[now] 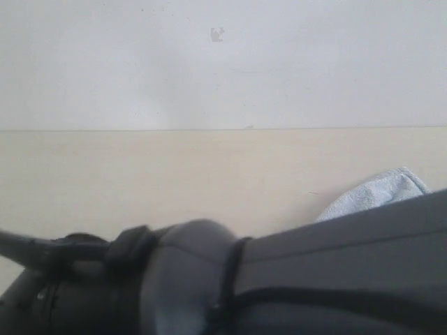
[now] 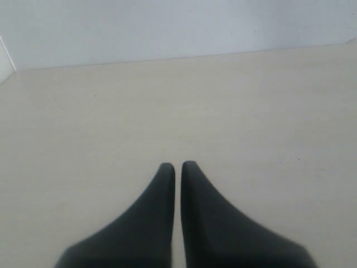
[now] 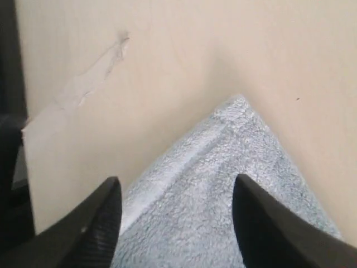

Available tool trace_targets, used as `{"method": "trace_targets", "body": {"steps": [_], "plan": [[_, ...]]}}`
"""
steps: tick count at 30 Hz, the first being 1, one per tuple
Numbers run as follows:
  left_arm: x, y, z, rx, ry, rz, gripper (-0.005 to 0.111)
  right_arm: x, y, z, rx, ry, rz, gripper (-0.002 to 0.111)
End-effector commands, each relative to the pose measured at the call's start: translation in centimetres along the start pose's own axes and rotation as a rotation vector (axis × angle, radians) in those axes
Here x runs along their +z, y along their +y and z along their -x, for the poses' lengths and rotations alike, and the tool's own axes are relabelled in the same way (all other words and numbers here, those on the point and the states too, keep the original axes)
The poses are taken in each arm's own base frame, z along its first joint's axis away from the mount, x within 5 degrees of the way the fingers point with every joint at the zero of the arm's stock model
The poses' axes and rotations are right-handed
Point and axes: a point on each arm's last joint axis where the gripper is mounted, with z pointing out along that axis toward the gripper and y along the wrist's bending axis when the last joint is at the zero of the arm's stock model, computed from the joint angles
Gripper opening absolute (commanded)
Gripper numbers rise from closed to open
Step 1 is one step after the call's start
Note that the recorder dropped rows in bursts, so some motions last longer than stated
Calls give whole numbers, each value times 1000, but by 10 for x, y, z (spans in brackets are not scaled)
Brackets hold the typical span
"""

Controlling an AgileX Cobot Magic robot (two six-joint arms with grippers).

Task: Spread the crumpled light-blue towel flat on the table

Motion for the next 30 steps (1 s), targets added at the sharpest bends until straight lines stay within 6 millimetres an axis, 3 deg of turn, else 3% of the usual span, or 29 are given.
{"method": "trace_targets", "body": {"steps": [1, 6, 15, 18, 19, 20, 21, 23, 25, 26, 27, 28, 30], "plan": [[0, 0, -1, 2, -5, 4, 4, 32, -28, -4, 150, 73, -37, 56], [0, 0, -1, 2, -5, 4, 4, 48, -54, -8, 242, 117, -55, 56], [0, 0, -1, 2, -5, 4, 4, 69, -52, -23, 184, 217, -24, 54], [0, 0, -1, 2, -5, 4, 4, 70, -52, -24, 186, 220, -22, 38], [0, 0, -1, 2, -5, 4, 4, 70, -52, -23, 186, 208, -24, 29], [0, 0, -1, 2, -5, 4, 4, 70, -53, -21, 185, 184, -27, 9], [0, 0, -1, 2, -5, 4, 4, 71, -54, -19, 179, 166, -35, -1], [0, 0, -1, 2, -5, 4, 4, 69, -68, -11, 233, 75, -81, 0], [0, 0, -1, 2, -5, 4, 4, 61, -103, 0, 341, -54, -129, 0], [0, 0, -1, 2, -5, 4, 4, 49, -140, 8, 423, -151, -170, 0], [0, 0, -1, 2, -5, 4, 4, 41, -156, 12, 471, -202, -185, 0], [0, 0, -1, 2, -5, 4, 4, 23, -195, 16, 570, -304, -217, 0], [0, 0, -1, 2, -5, 4, 4, -3, -234, 25, 592, -431, -267, 0]]}}
